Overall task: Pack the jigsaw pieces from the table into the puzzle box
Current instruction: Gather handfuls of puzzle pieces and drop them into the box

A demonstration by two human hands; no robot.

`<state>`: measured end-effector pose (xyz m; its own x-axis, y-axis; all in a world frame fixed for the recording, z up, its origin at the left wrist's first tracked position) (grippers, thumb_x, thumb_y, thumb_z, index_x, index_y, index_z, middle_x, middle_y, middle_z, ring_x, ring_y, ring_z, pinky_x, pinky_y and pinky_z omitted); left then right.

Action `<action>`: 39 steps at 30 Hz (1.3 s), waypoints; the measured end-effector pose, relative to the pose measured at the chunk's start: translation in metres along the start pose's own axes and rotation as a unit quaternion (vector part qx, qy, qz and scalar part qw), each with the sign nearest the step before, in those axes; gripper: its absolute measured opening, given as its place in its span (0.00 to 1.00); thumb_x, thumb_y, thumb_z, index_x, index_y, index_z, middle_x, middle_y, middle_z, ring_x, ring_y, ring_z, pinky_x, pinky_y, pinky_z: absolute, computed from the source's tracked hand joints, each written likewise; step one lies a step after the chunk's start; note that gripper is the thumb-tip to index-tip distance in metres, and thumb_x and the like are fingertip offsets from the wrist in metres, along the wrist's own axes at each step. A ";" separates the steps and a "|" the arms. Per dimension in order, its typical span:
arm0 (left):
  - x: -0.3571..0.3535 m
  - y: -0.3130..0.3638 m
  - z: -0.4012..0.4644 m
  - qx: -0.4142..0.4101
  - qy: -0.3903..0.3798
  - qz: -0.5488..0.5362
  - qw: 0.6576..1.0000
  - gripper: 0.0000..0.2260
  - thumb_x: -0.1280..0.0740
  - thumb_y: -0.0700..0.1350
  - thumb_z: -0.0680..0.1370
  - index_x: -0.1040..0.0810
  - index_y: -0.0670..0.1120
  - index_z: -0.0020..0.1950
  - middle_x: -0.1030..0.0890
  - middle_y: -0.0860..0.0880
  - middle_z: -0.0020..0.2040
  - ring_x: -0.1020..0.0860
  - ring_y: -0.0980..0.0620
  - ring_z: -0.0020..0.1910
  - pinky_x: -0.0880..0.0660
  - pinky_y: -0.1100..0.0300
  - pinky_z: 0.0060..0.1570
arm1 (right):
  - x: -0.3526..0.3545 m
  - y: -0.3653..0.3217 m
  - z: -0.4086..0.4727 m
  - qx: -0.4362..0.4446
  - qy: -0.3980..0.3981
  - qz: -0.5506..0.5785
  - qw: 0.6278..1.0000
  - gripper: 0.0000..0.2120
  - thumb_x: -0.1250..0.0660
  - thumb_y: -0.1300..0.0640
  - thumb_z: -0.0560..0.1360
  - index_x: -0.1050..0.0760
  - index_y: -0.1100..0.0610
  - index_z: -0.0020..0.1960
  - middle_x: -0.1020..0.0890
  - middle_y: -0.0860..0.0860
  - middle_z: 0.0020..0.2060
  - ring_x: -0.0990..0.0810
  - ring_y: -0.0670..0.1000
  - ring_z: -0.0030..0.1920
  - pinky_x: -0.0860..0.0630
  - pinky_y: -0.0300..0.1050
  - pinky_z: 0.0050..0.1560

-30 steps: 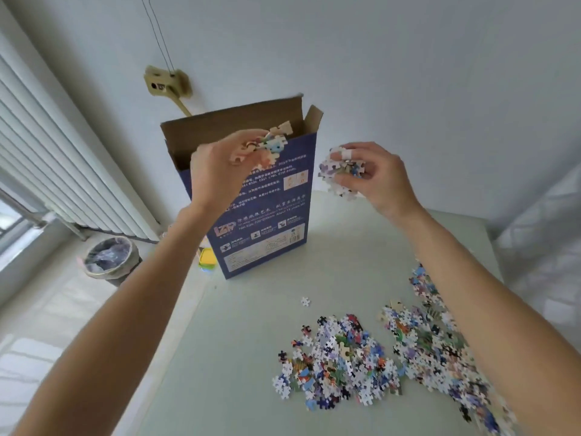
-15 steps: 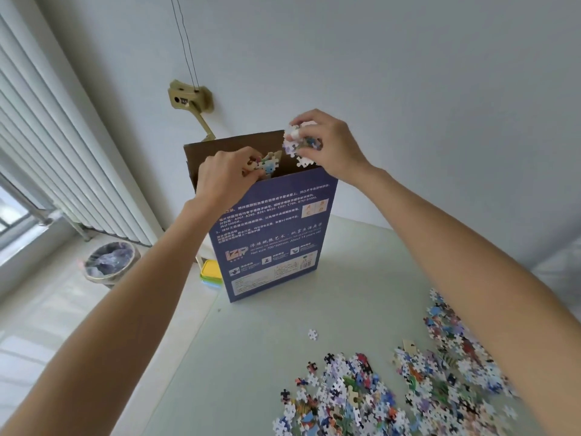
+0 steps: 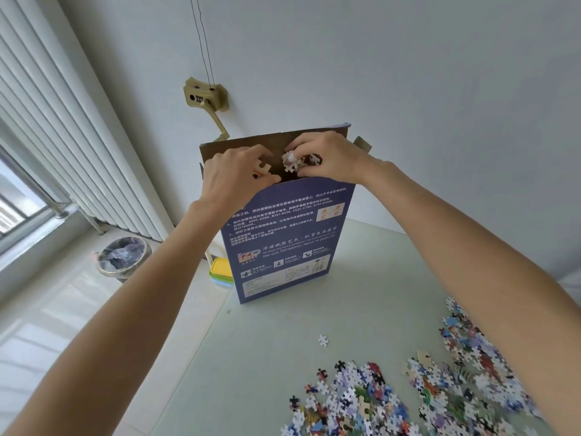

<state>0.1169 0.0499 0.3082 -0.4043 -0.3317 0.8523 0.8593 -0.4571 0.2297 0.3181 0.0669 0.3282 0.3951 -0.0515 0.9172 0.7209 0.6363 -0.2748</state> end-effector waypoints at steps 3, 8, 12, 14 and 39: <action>-0.001 -0.002 0.001 -0.017 0.019 -0.018 1.000 0.18 0.32 0.60 0.72 0.24 0.54 0.58 0.19 0.54 0.51 0.21 0.50 0.46 0.26 0.55 0.41 | -0.001 -0.002 -0.001 -0.025 -0.001 0.029 0.999 0.11 0.30 0.56 0.72 0.20 0.56 0.54 0.22 0.51 0.56 0.24 0.50 0.56 0.27 0.50 0.57; -0.001 0.001 0.001 -0.050 0.044 -0.018 0.998 0.10 0.33 0.54 0.75 0.21 0.53 0.54 0.20 0.52 0.48 0.22 0.49 0.47 0.27 0.56 0.40 | -0.005 -0.004 -0.006 -0.040 0.002 0.057 0.998 0.09 0.33 0.52 0.75 0.19 0.53 0.52 0.22 0.49 0.54 0.23 0.46 0.53 0.25 0.47 0.55; -0.003 0.004 -0.004 -0.078 0.044 -0.014 0.996 0.09 0.37 0.53 0.77 0.21 0.53 0.54 0.18 0.53 0.45 0.22 0.50 0.47 0.29 0.58 0.40 | -0.011 -0.002 -0.008 -0.023 0.006 0.029 0.999 0.11 0.35 0.61 0.76 0.20 0.54 0.56 0.22 0.51 0.58 0.24 0.49 0.58 0.29 0.47 0.60; -0.004 0.007 -0.011 -0.093 0.052 -0.003 0.994 0.10 0.37 0.53 0.78 0.21 0.52 0.55 0.18 0.54 0.45 0.22 0.51 0.47 0.30 0.60 0.38 | -0.012 -0.004 -0.010 -0.025 0.019 0.042 0.999 0.12 0.35 0.63 0.75 0.21 0.56 0.57 0.21 0.51 0.58 0.24 0.48 0.59 0.30 0.43 0.62; -0.186 0.090 -0.318 0.089 -0.547 -0.040 0.831 0.49 0.27 0.64 0.63 0.48 0.49 0.75 0.39 0.42 0.67 0.37 0.42 0.66 0.30 0.49 0.61 | -0.252 -0.089 -0.378 -0.565 -0.306 0.099 0.760 0.59 0.29 0.31 0.59 0.64 0.44 0.74 0.63 0.53 0.75 0.64 0.63 0.73 0.54 0.73 0.66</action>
<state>0.1702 -0.1922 0.0206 -0.0182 0.6879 0.7255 0.9152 -0.2807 0.2891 0.3696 -0.2678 0.0125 0.4701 0.5470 0.6927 0.8474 -0.4992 -0.1808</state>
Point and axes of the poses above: each hand's wrist, its own z-axis towards the middle knuckle, its own x-axis out of the back of the hand, y = z × x, the point moved 1 cm from there along z, towards the middle knuckle
